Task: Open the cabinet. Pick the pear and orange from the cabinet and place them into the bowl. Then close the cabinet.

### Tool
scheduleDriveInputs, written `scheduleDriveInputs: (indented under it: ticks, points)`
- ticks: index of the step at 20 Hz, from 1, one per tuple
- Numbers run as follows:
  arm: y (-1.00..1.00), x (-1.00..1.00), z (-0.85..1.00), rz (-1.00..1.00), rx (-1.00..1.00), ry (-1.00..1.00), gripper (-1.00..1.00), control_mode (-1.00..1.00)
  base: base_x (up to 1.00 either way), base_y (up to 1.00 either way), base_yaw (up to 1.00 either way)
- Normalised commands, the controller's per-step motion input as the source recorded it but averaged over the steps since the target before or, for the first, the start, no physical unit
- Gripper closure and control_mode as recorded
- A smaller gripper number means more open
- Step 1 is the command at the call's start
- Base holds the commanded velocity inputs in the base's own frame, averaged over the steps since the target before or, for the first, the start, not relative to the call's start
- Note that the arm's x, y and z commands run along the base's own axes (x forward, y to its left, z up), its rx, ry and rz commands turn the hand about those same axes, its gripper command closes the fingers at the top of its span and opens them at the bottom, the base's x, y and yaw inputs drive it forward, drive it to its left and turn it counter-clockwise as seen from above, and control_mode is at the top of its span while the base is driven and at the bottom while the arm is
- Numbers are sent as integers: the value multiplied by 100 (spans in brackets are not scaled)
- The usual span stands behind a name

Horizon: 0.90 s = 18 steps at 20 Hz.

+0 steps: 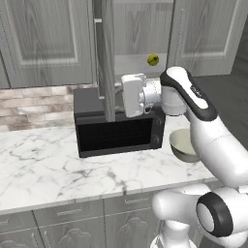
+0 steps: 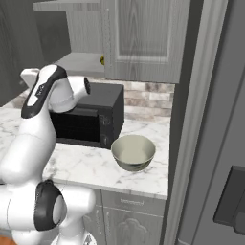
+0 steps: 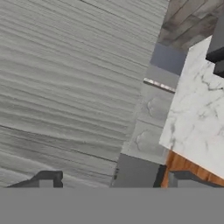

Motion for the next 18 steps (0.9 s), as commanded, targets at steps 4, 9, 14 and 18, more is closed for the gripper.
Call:
scheduleDriveInputs:
  ticks: [4,9,14,18]
  points:
    - [-77,-69,45,3,-10,-30,-100,-100,0,0,0]
    - [-39,-95,-28,3,-51,-39,-100,-100,0,0,0]
    - [-77,-93,2,1,-37,-50,-100,-100,0,0,0]
    - [-71,-74,39,0,-18,-67,-100,-100,0,0,0]
